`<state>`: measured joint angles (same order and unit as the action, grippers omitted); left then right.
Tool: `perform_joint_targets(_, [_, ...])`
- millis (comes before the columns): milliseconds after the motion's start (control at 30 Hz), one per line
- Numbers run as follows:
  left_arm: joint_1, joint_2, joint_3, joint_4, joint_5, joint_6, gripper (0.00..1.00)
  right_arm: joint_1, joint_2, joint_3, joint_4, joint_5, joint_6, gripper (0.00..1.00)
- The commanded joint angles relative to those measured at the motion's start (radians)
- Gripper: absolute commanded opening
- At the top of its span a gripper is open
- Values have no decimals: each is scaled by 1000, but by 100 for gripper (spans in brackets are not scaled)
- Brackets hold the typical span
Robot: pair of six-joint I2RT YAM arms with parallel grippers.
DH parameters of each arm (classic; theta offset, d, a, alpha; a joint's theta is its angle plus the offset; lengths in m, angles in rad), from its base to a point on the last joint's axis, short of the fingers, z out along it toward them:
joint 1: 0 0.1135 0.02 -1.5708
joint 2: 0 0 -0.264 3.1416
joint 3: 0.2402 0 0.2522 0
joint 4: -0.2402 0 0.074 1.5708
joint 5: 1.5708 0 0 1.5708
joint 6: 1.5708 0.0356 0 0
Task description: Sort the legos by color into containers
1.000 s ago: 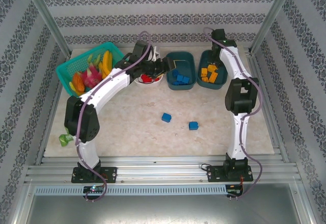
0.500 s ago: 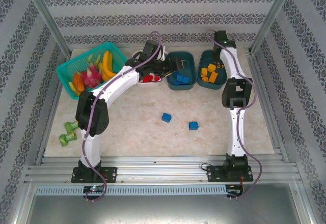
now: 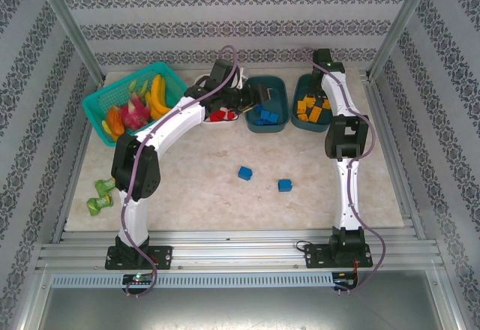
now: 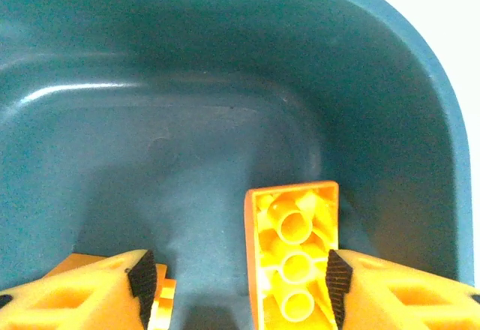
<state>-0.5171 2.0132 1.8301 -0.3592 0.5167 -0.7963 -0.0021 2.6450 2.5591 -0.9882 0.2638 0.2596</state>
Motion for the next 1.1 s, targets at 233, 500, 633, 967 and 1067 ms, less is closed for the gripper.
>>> perform_joint_targets(233, [-4, -222, -174, -119, -152, 58, 71, 115, -318, -85, 19, -77, 0, 65])
perform_joint_targets(500, [56, -521, -509, -194, -259, 50, 73, 336, -718, -653, 206, -244, -124, 70])
perform_joint_targets(633, [83, -682, -658, -246, -285, 52, 74, 472, -868, -912, 237, -346, -204, 72])
perform_joint_targets(967, [92, -1091, -996, -351, -293, -18, 76, 749, -858, -1141, 130, -340, -375, 83])
perform_joint_targets(1067, [93, -1175, -1049, -343, -265, -45, 77, 752, -800, -1130, 130, -318, -386, 84])
